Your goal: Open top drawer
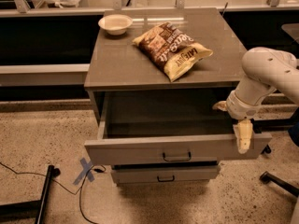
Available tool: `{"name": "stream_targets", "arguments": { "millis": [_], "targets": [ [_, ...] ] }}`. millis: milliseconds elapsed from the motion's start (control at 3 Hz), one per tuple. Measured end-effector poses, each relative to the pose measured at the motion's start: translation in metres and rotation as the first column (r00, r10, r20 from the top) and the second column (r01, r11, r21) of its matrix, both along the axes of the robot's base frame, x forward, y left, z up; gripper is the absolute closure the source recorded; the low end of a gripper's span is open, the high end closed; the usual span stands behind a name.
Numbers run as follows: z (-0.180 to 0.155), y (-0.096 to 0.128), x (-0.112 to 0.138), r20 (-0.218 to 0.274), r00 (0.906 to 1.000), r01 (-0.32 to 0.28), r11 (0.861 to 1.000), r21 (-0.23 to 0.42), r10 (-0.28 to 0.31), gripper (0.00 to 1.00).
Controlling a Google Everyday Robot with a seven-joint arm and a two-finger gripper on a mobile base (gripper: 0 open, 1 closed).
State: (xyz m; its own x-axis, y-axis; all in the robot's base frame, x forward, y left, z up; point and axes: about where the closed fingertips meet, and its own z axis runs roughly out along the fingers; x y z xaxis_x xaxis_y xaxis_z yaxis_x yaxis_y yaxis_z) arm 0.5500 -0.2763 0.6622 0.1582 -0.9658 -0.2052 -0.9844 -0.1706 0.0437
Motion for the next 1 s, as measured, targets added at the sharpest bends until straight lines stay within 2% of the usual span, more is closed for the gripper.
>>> {"name": "stream_targets", "arguments": {
  "millis": [333, 667, 1000],
  "targets": [
    [0.017, 0.005, -0.001, 0.014, 0.9999, 0.005, 0.999, -0.033, -0.005, 0.0],
    [0.047, 0.01, 0.0, 0.039, 0.999, 0.025, 0.999, -0.027, -0.024, 0.0],
    [0.062, 0.004, 0.007, 0.075, 0.994, 0.081, 0.997, -0.008, -0.08, 0.27]
  ]
}}
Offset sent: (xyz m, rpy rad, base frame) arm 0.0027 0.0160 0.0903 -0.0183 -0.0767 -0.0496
